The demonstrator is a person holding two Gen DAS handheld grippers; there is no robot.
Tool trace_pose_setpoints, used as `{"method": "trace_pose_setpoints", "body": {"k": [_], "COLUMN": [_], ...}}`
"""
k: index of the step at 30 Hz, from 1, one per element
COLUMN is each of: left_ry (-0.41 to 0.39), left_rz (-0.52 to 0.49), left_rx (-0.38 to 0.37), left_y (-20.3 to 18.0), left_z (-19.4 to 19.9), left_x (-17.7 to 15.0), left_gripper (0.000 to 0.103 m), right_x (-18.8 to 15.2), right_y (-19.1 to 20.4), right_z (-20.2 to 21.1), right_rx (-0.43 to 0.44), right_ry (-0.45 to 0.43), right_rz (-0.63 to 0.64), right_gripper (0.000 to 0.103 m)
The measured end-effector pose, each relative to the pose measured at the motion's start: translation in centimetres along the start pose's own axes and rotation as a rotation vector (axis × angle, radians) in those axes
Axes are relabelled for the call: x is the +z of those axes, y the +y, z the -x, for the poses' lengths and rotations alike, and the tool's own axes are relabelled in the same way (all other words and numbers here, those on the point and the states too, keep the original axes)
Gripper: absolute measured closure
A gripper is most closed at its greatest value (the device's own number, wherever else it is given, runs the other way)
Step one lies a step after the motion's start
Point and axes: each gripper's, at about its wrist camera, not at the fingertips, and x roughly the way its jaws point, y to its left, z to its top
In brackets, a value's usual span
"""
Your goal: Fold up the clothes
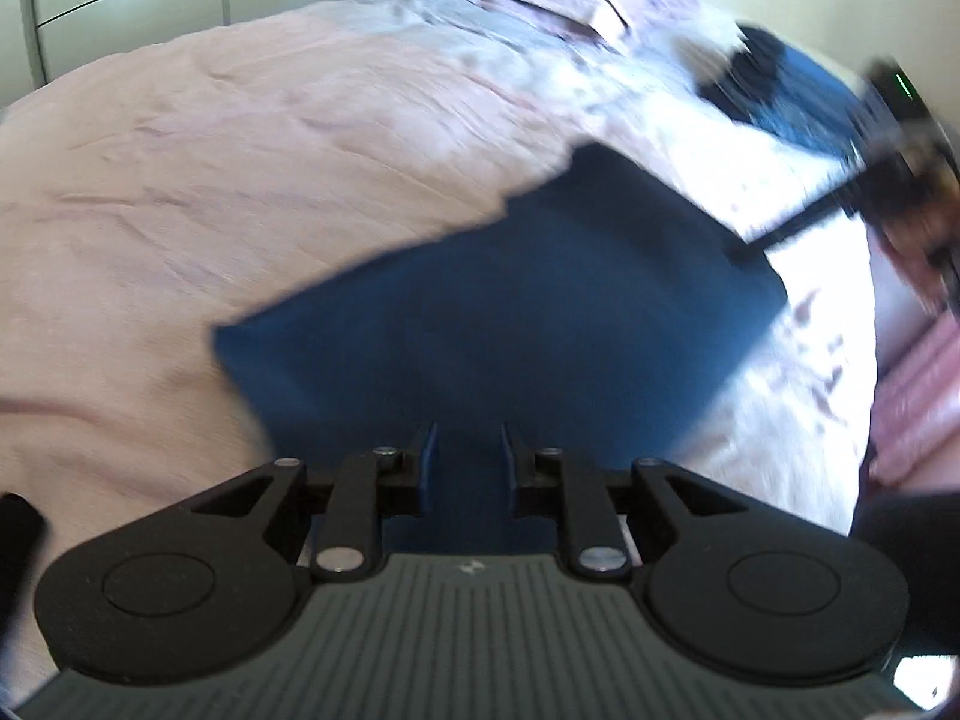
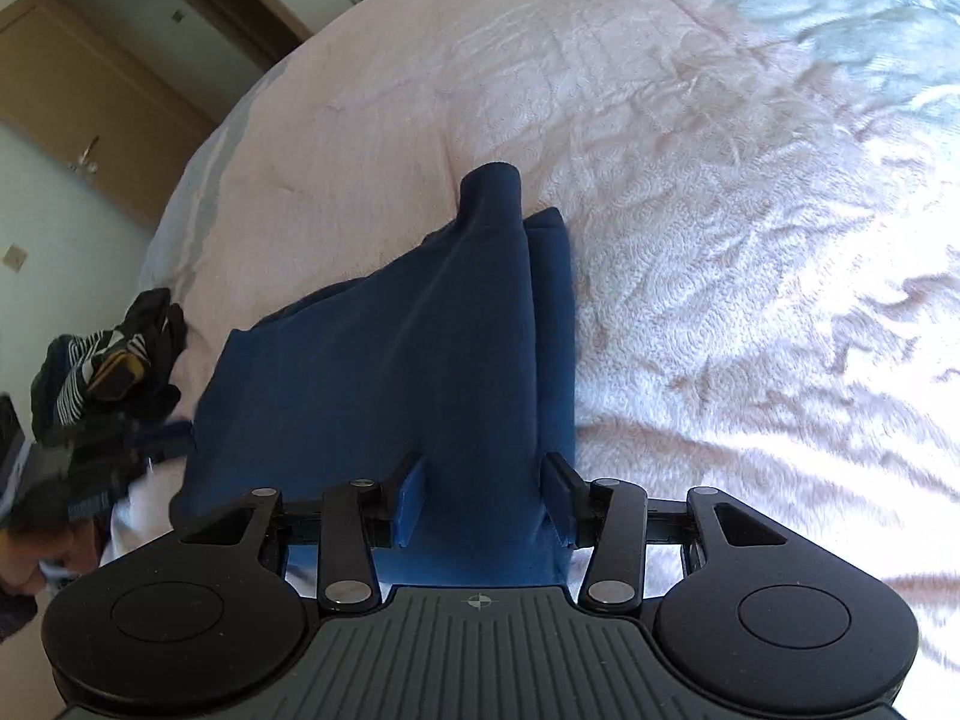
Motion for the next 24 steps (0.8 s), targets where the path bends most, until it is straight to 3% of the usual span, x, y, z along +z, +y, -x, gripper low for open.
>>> {"method": "trace_pose_setpoints", "body": {"k": [5,10,13,15,19,21,24], "left_ry": [-0.059,-0.152,-0.202,-0.23,-0.276,-0.292,-0.264], "left_rz": [-0.012,-0.029,-0.076,-0.119,-0.188,-0.197,-0.226], "left_rx": [0.102,0.214,0.282,0.331,0.435,0.48,0.522], "left_y": [-2.2,-3.9,-5.1,-6.0,-8.1,-9.5,-12.1], "left_z": [-2.2,-2.2,-2.0,-1.8,-1.3,-0.6,0.2], "left_x": [-2.1,-3.5,-4.4,-4.8,-5.8,-6.4,-7.0], "left_gripper": [0.086,0.084,0.083,0.081,0.079,0.073,0.072], "right_x": [0.1,-1.4,-2.1,-2.5,-4.2,-6.1,-9.4], "right_y": [-2.3,-5.4,-6.4,-6.6,-5.3,-4.3,-3.0], "right_z": [-1.9,-3.3,-3.6,-3.5,-1.3,0.5,2.8], "right_rx": [0.064,0.205,0.242,0.254,0.204,0.157,0.075], "right_ry": [-0.043,-0.134,-0.205,-0.256,-0.364,-0.417,-0.405], "right_rz": [0.124,0.173,0.183,0.218,0.39,0.506,0.642], "right_gripper": [0.057,0.057,0.044,0.043,0.043,0.043,0.043]}}
